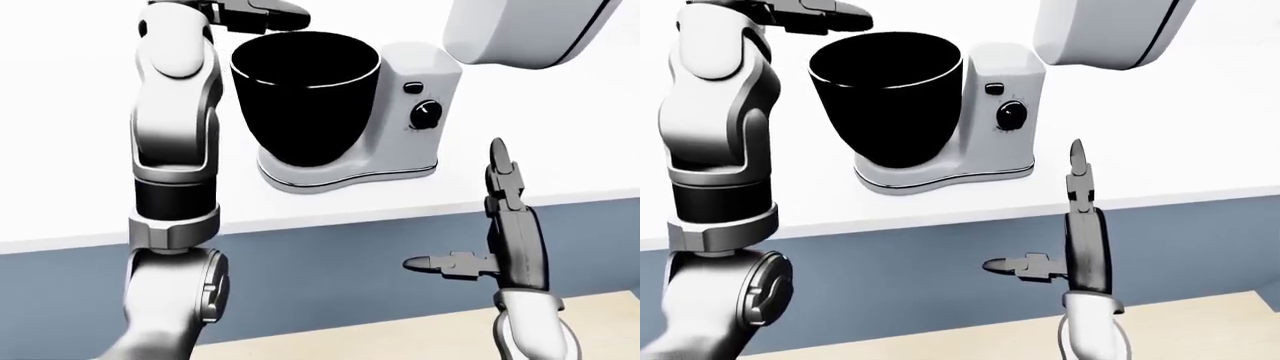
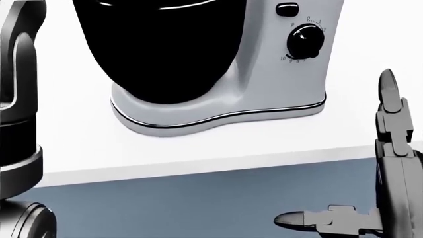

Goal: Place the cake in the stand mixer bowl.

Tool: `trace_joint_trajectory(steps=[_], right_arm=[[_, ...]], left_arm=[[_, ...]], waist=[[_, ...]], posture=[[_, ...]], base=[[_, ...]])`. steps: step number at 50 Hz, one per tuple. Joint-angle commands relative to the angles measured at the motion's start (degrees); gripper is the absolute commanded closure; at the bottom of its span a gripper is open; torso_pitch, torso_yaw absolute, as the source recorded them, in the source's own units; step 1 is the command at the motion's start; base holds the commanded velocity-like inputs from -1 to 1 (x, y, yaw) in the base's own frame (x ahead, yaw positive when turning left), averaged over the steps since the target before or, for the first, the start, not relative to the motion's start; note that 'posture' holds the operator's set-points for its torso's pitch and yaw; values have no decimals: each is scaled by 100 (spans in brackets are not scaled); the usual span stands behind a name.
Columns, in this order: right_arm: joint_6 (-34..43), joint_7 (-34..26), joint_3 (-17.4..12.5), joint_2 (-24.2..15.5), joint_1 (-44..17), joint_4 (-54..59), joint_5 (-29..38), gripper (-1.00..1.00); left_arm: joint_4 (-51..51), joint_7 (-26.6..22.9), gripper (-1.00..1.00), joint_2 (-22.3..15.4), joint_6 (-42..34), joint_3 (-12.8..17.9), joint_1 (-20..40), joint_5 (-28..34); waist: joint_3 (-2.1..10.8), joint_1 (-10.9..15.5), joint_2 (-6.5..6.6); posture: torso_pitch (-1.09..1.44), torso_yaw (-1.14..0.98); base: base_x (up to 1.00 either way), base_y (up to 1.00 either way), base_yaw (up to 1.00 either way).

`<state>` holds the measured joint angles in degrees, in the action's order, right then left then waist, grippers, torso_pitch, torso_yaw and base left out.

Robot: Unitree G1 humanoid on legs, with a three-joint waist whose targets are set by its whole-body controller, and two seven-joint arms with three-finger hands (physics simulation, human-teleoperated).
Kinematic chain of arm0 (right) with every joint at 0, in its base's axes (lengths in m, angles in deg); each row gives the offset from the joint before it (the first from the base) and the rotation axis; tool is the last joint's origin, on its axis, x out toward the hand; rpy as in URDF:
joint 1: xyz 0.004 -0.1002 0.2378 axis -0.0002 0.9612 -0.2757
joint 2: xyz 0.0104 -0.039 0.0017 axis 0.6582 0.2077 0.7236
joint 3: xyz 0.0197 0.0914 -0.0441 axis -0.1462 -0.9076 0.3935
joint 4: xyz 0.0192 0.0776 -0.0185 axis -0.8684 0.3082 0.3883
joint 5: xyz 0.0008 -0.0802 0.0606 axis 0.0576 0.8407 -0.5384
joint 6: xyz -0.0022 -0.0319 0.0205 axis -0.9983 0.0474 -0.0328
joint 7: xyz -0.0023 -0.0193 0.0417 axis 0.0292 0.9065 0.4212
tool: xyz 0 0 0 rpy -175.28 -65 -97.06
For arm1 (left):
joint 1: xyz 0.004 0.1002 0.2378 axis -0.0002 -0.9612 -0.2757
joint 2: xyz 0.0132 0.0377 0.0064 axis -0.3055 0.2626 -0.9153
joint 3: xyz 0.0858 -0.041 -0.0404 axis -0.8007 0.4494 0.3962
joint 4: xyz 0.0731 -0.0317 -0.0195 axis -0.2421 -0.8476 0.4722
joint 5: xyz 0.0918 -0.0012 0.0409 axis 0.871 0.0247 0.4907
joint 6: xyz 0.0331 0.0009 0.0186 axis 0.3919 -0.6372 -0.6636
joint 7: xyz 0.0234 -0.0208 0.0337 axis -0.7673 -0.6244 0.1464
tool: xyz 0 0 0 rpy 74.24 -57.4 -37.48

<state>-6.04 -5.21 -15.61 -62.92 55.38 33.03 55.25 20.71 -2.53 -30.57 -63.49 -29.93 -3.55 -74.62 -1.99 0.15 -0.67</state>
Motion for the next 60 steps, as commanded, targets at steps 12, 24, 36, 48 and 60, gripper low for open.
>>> trace_joint_trajectory(steps=[12, 24, 36, 48, 60], right_arm=[[-156, 44, -2, -18, -77, -191, 16, -100], [-103, 17, 3, -31, -121, -202, 29, -100], [-45, -21, -5, -45, -171, -206, 32, -100], [31, -43, 38, -50, -235, -204, 68, -100], [-15, -9, 56, -50, -242, -113, 50, -100]], left_arm=[[-397, 124, -100, -390, 342, 182, 352, -310], [-1313, 235, -100, -807, 865, 319, 538, -506], [-2039, 272, -100, -1126, 1369, 401, 503, -541], [-2732, 331, -100, -1408, 1886, 484, 455, -500], [-3163, 451, -100, -1675, 2326, 569, 329, -443]], waist=[[132, -3, 19], [136, -12, 43], [150, -19, 69], [164, -28, 100], [175, -37, 129]], posture=[[0, 0], [0, 0], [0, 0], [0, 0], [0, 0]], base=[[0, 0, 0], [0, 0, 0], [0, 0, 0], [0, 0, 0], [0, 0, 0]])
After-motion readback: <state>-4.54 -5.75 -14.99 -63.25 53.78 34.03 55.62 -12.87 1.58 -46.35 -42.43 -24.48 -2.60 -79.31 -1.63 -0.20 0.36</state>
